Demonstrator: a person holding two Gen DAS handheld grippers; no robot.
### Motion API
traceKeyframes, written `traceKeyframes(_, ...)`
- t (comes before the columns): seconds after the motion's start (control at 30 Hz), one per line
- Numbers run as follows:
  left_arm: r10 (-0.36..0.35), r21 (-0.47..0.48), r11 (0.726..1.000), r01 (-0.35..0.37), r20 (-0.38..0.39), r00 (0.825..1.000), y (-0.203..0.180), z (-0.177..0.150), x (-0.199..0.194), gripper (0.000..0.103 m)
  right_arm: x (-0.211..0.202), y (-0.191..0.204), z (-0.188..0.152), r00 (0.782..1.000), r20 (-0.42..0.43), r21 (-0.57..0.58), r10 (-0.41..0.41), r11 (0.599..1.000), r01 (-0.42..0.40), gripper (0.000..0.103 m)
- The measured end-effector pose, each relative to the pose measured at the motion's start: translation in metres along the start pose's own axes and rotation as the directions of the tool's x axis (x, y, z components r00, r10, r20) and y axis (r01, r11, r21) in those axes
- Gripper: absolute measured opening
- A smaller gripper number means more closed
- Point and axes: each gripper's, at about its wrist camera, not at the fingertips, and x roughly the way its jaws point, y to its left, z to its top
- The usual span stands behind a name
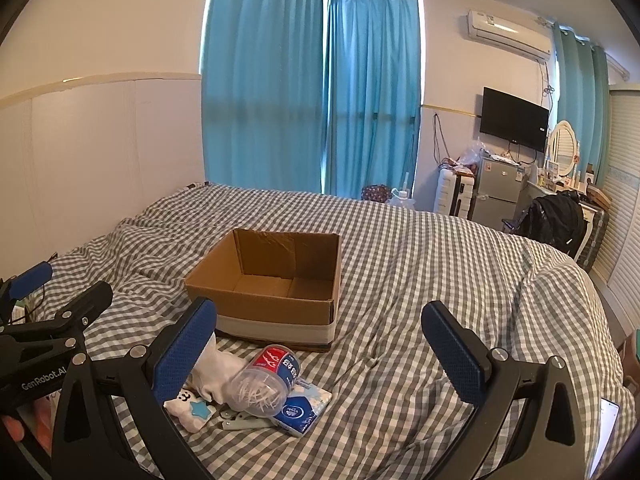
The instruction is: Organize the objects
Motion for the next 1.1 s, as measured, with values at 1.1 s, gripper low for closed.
traceKeyframes(1.1, -0.079, 0.099, 0.990, 0.099, -0.188, 0.979, -0.046, -0.061, 0.103, 0.088, 0.075, -0.017, -0.035, 0.986, -0.167, 0.009, -0.005, 1.000, 0.007, 0.103)
